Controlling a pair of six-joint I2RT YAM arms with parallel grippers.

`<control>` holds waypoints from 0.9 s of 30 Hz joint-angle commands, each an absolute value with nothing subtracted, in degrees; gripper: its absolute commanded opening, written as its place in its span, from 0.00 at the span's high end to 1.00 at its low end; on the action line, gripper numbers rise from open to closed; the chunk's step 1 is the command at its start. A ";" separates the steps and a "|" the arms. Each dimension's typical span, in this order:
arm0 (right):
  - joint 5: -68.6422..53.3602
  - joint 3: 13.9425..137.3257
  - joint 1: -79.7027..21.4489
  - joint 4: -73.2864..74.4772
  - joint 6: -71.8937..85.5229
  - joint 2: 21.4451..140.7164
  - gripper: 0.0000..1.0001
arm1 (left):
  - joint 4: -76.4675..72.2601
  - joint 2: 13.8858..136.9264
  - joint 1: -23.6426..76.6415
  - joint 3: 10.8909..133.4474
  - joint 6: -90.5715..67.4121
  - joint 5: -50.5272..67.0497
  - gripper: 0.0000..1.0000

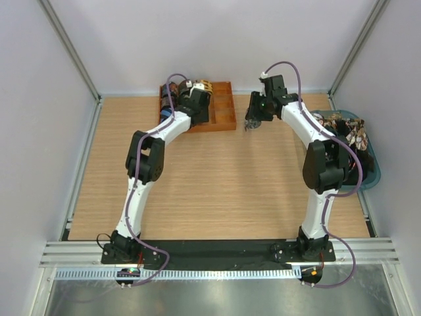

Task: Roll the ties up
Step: Place the rolled tie into the container

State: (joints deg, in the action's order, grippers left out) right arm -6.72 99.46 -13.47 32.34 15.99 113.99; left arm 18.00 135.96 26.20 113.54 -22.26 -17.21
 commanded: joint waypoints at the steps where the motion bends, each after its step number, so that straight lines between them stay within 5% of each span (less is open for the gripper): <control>1: -5.36 101.69 -13.62 31.99 14.77 108.99 0.96 | 22.67 137.89 24.87 117.95 -22.58 -14.69 0.53; 8: -5.18 103.18 -13.54 32.34 15.03 109.68 0.96 | 20.48 134.83 24.26 111.46 -25.93 -7.82 0.99; 27: 1.76 106.52 -13.97 35.51 14.33 114.43 0.96 | 4.84 113.74 32.07 74.55 -31.99 -9.93 1.00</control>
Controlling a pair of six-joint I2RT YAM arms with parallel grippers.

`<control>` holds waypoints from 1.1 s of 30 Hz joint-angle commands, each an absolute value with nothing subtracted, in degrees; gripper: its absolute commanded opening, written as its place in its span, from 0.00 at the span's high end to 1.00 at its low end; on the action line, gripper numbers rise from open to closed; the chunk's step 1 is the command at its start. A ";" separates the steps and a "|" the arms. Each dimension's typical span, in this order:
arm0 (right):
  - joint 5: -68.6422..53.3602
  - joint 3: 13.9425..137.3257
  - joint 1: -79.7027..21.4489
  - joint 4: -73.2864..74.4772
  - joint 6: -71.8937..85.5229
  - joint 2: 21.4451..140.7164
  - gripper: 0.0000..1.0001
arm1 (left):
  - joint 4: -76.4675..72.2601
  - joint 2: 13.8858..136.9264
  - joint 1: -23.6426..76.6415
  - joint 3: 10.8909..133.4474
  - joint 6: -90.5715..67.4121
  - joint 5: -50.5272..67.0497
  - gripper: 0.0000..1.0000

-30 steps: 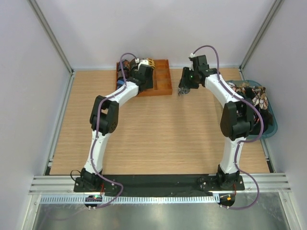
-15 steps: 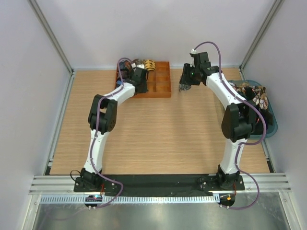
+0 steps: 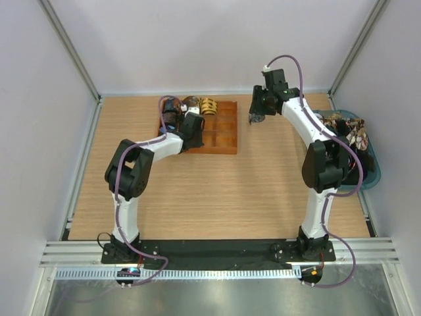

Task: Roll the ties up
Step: Place the rolled tie into the container

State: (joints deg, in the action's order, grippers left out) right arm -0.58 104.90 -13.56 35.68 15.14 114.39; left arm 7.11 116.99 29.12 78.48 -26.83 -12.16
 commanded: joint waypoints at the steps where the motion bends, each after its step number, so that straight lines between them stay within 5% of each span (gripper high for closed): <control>1: 1.93 106.44 -14.15 35.42 14.50 114.69 0.96 | 4.57 112.60 32.52 73.49 -32.43 -10.11 1.00; 14: 3.51 111.00 -17.05 36.82 14.06 119.70 0.96 | -3.16 106.44 41.65 63.28 -40.60 -15.02 1.00; 21: 4.83 110.75 -17.84 36.56 15.20 121.11 0.96 | -4.30 103.98 43.59 62.58 -42.01 -15.20 0.77; 24: 5.18 110.65 -18.10 36.30 15.12 121.81 0.96 | -4.31 102.66 44.12 62.40 -42.36 -16.00 0.49; 27: 5.80 110.13 -18.19 36.30 14.85 122.52 0.96 | -3.69 101.61 44.21 62.05 -41.66 -17.40 0.35; 33: 5.89 109.77 -18.72 36.30 14.85 124.45 0.96 | -0.18 98.35 44.03 63.02 -39.03 -18.54 0.30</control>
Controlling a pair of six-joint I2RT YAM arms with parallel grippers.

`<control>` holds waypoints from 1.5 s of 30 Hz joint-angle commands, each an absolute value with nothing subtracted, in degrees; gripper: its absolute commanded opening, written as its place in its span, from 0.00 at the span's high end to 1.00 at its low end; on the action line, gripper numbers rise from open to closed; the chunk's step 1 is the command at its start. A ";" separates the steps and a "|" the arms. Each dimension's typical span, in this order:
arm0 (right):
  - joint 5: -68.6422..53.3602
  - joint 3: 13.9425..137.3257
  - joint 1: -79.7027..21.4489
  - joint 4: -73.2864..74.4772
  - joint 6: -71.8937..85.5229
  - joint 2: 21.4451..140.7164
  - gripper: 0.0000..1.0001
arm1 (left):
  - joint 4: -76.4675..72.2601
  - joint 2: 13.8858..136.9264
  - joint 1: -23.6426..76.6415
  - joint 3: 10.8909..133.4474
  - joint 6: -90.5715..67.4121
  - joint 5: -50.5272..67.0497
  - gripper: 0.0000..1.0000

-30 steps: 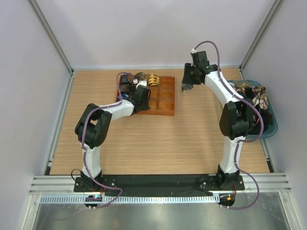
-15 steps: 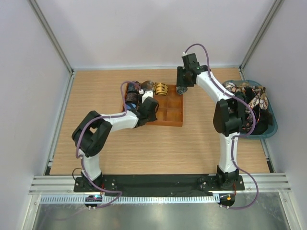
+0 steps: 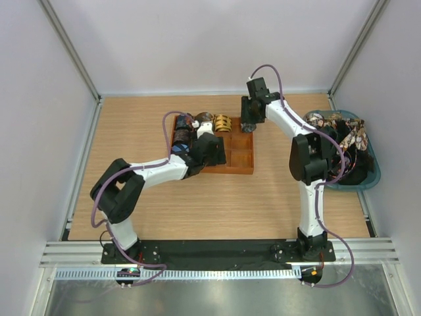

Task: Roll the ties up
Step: Place the rolled tie into the container

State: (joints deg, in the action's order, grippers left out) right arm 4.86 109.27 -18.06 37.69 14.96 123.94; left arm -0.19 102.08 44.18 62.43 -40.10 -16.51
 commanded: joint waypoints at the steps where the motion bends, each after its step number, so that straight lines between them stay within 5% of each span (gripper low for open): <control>1: 5.89 109.86 -18.89 36.30 14.77 124.71 0.96 | -0.18 97.48 44.12 63.19 -38.68 -18.46 0.29; 21: 6.59 115.31 -20.92 38.67 19.07 134.03 0.90 | 5.80 88.07 44.03 62.75 -34.72 -21.35 0.28; 30: 7.12 115.05 -20.92 38.93 19.78 131.66 0.58 | 8.00 85.34 44.03 62.23 -33.58 -22.59 0.27; 45: 6.06 116.01 -21.00 39.46 20.21 130.87 0.35 | 10.28 82.88 44.12 62.58 -32.17 -22.94 0.26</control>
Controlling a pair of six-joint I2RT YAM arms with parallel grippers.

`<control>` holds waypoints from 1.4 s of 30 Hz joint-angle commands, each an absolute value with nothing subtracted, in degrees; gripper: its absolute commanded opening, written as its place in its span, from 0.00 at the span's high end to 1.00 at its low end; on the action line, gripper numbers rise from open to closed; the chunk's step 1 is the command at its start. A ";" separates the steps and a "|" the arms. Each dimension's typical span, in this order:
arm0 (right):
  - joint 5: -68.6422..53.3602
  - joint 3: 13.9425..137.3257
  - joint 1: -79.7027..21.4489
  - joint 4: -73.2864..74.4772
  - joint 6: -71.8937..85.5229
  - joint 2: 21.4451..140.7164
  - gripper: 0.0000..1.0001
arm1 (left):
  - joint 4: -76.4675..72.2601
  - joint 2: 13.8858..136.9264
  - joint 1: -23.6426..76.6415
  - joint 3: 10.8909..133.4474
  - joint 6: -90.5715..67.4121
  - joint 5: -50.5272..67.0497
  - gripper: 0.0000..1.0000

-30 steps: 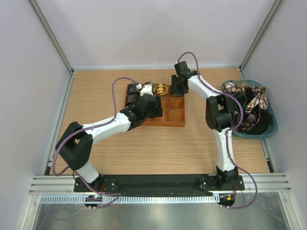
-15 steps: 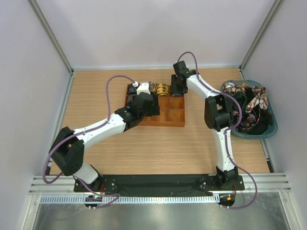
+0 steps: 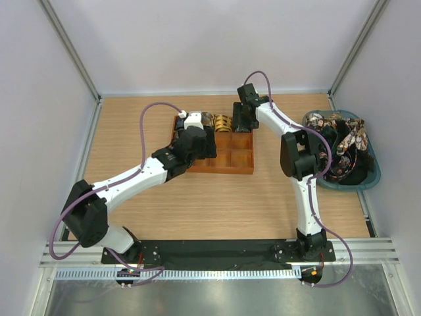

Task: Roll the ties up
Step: Place the rolled tie into the container

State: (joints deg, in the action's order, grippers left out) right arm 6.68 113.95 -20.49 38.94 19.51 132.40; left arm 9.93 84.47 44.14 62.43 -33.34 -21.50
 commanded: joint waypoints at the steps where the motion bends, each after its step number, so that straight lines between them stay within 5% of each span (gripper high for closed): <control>1: 6.06 116.54 -21.01 39.72 20.21 131.13 0.35 | 10.20 83.05 44.03 62.58 -32.17 -22.85 0.26; 5: 6.06 116.98 -21.09 39.99 20.04 130.52 0.23 | 10.46 83.14 44.12 62.75 -32.08 -22.50 0.25; 26: 7.38 114.10 -21.01 40.88 18.37 117.44 0.12 | 14.85 79.99 42.45 65.74 -29.00 -20.31 0.24; 35: 3.43 80.38 -21.01 26.64 19.25 94.15 0.02 | 10.38 72.52 42.54 54.77 -27.86 -13.71 0.12; 42: 2.37 59.78 -23.46 24.34 22.67 80.96 0.16 | 4.67 69.08 42.63 43.69 -30.32 -8.71 0.26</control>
State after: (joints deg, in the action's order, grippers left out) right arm 3.22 65.10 -21.61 27.11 20.36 85.10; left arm 9.76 70.00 42.61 45.89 -29.50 -12.29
